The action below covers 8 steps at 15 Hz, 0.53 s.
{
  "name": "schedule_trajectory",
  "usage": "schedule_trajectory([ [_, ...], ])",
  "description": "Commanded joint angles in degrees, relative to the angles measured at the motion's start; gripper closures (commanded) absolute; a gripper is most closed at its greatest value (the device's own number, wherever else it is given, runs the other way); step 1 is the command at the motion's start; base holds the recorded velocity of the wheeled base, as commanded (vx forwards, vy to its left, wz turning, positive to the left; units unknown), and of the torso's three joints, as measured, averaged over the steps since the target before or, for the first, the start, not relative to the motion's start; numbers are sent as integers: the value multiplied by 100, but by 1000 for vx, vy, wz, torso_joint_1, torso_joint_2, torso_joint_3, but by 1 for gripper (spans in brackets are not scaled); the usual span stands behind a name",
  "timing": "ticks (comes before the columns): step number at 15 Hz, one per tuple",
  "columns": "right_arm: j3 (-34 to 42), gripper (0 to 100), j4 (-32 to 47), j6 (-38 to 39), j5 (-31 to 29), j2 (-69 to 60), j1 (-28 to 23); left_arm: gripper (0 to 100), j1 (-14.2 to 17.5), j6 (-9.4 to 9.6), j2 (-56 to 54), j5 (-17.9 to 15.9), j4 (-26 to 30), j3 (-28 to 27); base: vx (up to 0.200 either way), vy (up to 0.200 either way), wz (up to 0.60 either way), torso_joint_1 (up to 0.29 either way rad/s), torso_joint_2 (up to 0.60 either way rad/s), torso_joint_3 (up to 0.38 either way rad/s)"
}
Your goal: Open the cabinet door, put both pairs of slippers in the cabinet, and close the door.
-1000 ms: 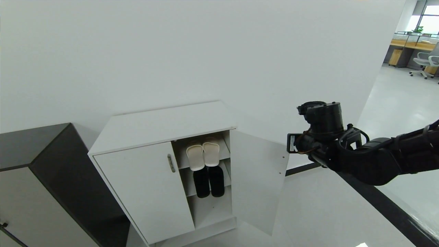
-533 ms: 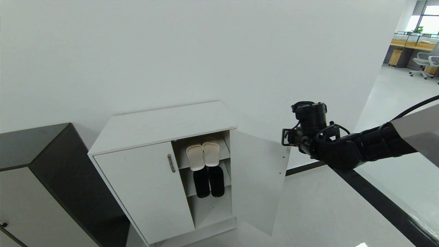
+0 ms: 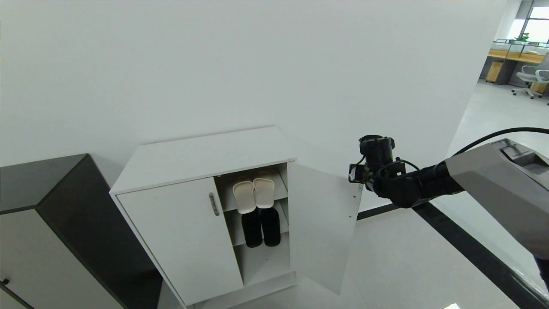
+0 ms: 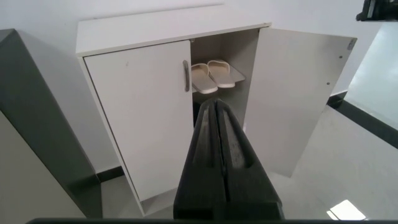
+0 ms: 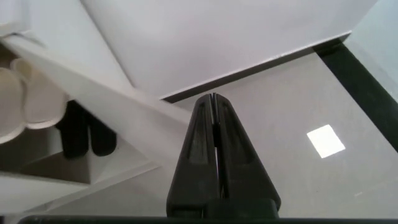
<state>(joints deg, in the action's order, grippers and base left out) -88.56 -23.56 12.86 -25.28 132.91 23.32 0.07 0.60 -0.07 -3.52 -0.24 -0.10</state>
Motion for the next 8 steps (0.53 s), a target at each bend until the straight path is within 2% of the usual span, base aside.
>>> schedule_trajectory([
  [1, -152, 100, 1, -3, -3, 332, -47, 100, 1, 2, 7, 1, -2, 1, 0, 0, 0, 0, 0, 0],
  [8, -179, 100, 19, 6, -12, 481, -29, 100, 1, 2, 7, 1, -2, 1, 0, 0, 0, 0, 0, 0],
])
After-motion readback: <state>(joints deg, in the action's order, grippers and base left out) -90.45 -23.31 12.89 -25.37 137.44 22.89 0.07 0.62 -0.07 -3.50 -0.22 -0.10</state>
